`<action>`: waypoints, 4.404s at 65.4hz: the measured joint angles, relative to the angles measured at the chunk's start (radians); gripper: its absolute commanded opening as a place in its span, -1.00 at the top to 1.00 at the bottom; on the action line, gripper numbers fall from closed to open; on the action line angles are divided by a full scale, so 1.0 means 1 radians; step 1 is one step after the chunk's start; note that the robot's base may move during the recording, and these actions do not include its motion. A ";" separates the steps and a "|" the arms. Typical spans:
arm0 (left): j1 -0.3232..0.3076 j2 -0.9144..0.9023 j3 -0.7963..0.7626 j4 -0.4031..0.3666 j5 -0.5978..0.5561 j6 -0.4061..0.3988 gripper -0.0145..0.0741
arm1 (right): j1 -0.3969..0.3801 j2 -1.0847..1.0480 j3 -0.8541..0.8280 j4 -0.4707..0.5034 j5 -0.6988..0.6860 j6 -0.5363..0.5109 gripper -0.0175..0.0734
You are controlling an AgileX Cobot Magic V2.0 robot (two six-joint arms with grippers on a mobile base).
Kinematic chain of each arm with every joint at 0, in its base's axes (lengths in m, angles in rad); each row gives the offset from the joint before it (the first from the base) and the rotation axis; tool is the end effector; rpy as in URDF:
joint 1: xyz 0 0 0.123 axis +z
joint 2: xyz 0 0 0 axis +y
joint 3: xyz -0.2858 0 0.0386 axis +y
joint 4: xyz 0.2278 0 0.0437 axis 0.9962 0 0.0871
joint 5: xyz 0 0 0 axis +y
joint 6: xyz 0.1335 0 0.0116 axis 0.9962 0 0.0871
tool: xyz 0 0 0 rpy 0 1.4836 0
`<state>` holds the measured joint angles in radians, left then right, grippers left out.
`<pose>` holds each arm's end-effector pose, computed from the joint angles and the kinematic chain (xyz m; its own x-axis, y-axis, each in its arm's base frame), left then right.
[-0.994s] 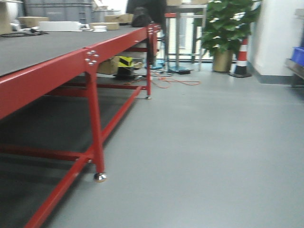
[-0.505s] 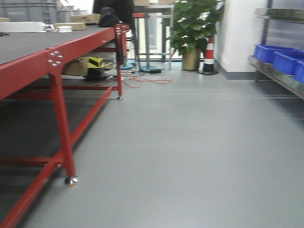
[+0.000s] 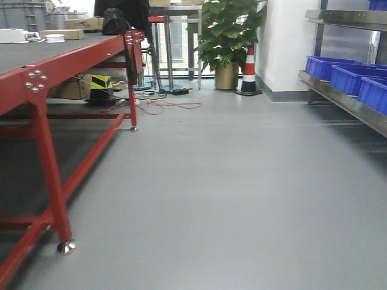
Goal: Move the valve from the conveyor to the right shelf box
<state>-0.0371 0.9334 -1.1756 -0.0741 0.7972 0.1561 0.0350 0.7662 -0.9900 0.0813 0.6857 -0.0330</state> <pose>0.1907 -0.0142 0.4125 -0.4382 0.1203 -0.8908 0.1306 0.9890 0.0693 0.1575 0.0124 0.3933 -0.3666 0.0171 -0.9302 -0.0718 0.9963 0.0466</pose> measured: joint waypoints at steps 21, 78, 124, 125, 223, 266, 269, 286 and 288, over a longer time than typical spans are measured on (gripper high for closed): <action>0.000 0.000 0.000 0.000 0.000 0.000 0.92 | 0.000 0.000 0.000 0.000 0.000 0.000 0.95; 0.000 0.000 0.000 0.002 -0.002 0.000 0.92 | 0.000 0.000 0.000 0.000 0.000 0.000 0.95; 0.000 0.000 0.000 0.002 -0.002 0.000 0.92 | 0.000 0.000 0.000 0.000 0.000 0.000 0.95; 0.000 0.000 0.000 0.002 -0.002 0.000 0.92 | 0.000 0.000 0.000 0.000 0.000 0.000 0.95; 0.000 0.000 0.000 0.002 -0.002 0.000 0.92 | 0.000 0.000 0.000 0.000 0.000 0.000 0.95; 0.000 0.000 0.000 -0.004 -0.002 0.000 0.92 | 0.000 0.000 0.000 -0.002 0.000 0.000 0.95; 0.000 0.000 0.000 -0.004 -0.002 0.000 0.92 | 0.000 0.000 0.000 -0.002 0.000 0.000 0.95; 0.000 0.000 0.000 -0.004 -0.002 0.000 0.92 | 0.000 0.000 0.000 -0.002 0.000 0.000 0.95; 0.000 0.000 0.000 -0.004 -0.002 0.000 0.92 | 0.000 0.000 0.000 -0.002 0.000 0.000 0.95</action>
<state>-0.0371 0.9334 -1.1756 -0.0777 0.7953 0.1561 0.0350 0.7662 -0.9900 0.0794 0.6857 -0.0330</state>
